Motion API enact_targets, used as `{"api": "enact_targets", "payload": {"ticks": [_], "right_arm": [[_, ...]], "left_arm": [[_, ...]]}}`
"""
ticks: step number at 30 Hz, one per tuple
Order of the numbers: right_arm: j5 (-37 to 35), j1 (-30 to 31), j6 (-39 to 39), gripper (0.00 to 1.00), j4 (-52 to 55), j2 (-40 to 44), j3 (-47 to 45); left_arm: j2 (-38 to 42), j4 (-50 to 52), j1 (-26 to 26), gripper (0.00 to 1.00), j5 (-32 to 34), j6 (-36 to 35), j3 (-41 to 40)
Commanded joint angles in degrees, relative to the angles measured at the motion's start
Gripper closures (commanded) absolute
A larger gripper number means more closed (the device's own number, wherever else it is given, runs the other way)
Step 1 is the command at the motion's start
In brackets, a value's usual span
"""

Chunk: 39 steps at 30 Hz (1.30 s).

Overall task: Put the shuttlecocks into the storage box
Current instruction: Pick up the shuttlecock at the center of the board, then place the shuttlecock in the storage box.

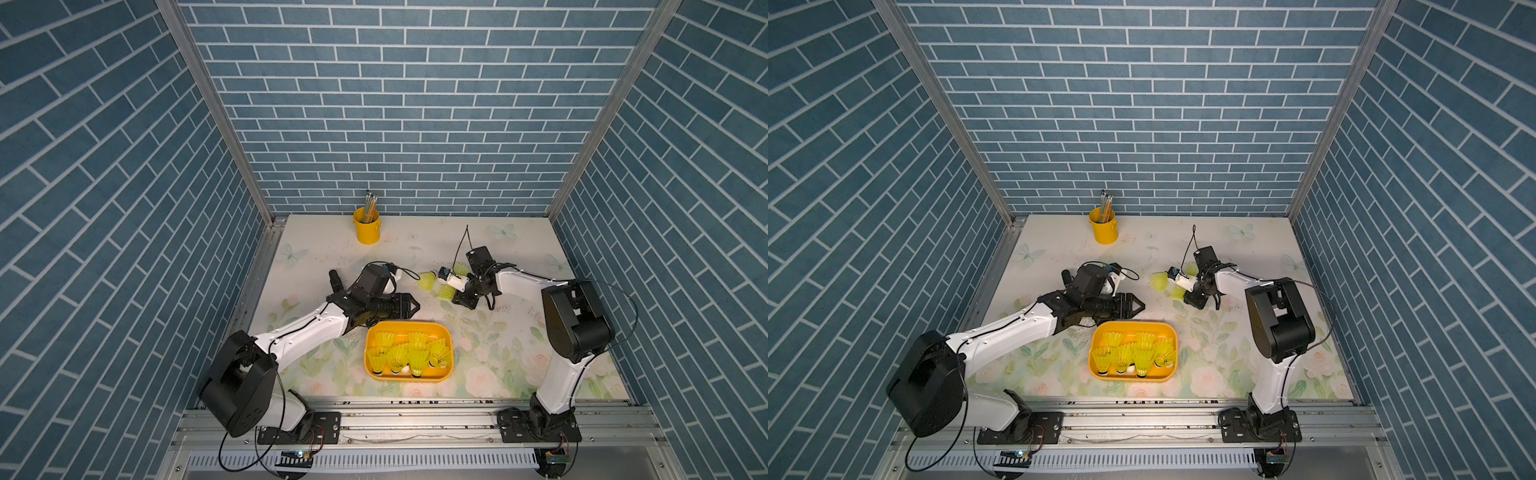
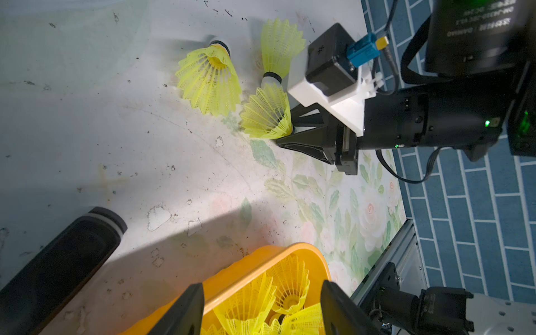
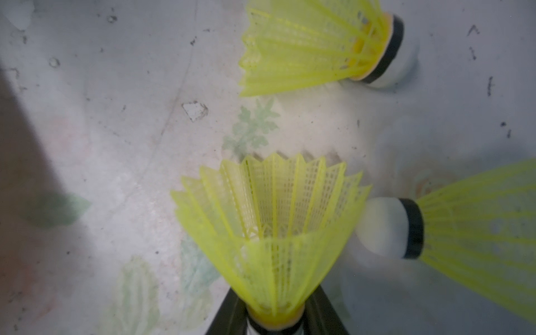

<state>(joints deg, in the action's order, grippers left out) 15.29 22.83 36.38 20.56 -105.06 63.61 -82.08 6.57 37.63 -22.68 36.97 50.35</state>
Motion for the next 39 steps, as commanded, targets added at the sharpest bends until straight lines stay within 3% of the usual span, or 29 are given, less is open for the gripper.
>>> {"api": "enact_targets", "payload": {"ticks": [1,11,20,31,39], "right_arm": [[0.77,0.29,-7.18,0.75,-1.49,3.72,-1.59],[2.78,1.42,-27.44,0.76,-3.24,14.04,-5.68],[3.38,10.97,-43.0,0.75,-4.56,29.99,-13.78],[-0.37,19.25,-66.53,0.75,-0.44,41.9,-22.49],[-4.4,27.11,-79.09,0.75,0.71,47.95,-28.04]], "left_arm": [[-0.41,-4.76,-0.27,0.3,1.2,2.62,1.19],[1.21,1.78,-0.18,0.3,3.78,-0.6,2.79],[10.07,8.95,1.5,0.3,5.9,-2.25,-1.19],[16.32,12.48,11.88,0.3,11.54,0.23,-5.02],[19.58,12.51,18.16,0.31,14.55,3.14,-7.8]]}}
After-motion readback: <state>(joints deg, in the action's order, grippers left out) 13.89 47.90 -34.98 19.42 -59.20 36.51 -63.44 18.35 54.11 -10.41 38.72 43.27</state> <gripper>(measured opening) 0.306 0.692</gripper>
